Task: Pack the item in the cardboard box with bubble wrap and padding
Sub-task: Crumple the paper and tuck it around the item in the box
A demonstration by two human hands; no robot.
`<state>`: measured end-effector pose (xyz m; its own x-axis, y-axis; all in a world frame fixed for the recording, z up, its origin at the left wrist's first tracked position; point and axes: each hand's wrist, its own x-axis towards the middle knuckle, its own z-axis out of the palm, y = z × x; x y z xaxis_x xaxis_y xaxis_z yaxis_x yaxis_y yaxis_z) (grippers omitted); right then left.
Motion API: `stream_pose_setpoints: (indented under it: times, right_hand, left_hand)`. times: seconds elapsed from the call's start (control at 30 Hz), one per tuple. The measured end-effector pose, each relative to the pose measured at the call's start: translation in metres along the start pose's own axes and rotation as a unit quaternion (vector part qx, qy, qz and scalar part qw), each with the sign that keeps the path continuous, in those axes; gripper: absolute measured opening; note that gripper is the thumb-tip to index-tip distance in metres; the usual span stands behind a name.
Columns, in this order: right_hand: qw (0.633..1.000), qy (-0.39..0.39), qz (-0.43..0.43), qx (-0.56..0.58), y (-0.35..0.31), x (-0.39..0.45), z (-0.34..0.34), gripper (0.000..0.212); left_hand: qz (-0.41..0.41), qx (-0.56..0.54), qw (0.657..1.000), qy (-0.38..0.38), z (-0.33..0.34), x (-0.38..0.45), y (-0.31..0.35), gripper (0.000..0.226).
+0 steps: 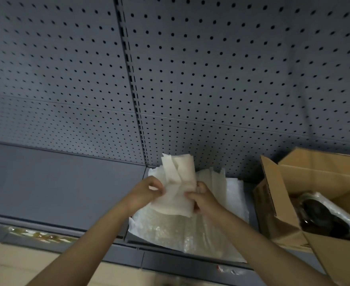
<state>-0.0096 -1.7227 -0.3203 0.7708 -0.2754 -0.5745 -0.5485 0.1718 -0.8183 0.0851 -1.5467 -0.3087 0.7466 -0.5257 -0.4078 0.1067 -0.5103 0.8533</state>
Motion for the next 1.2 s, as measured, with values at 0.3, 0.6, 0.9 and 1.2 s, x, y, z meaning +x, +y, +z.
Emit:
stream_pose_setpoints:
  times: [0.3,0.6,0.9,1.2]
  right_hand:
    - [0.997,-0.067,-0.026,0.039,-0.031,-0.015,-0.013,0.038]
    - [0.994,-0.080,-0.080,0.003,-0.037,-0.030,-0.030,0.043]
    - [0.986,-0.076,-0.147,0.030,-0.029,-0.036,-0.026,0.034]
    - [0.950,0.011,-0.292,-0.109,-0.030,-0.030,-0.031,0.031]
  left_hand:
    - [-0.057,-0.251,0.957,-0.133,-0.010,-0.002,0.028,0.040]
    - [-0.045,-0.232,0.967,-0.096,0.003,-0.012,0.018,0.057]
    - [-0.018,-0.316,0.938,-0.145,0.000,-0.022,0.021,0.046]
    - [-0.121,-0.313,0.920,-0.201,-0.009,-0.025,0.022,0.068]
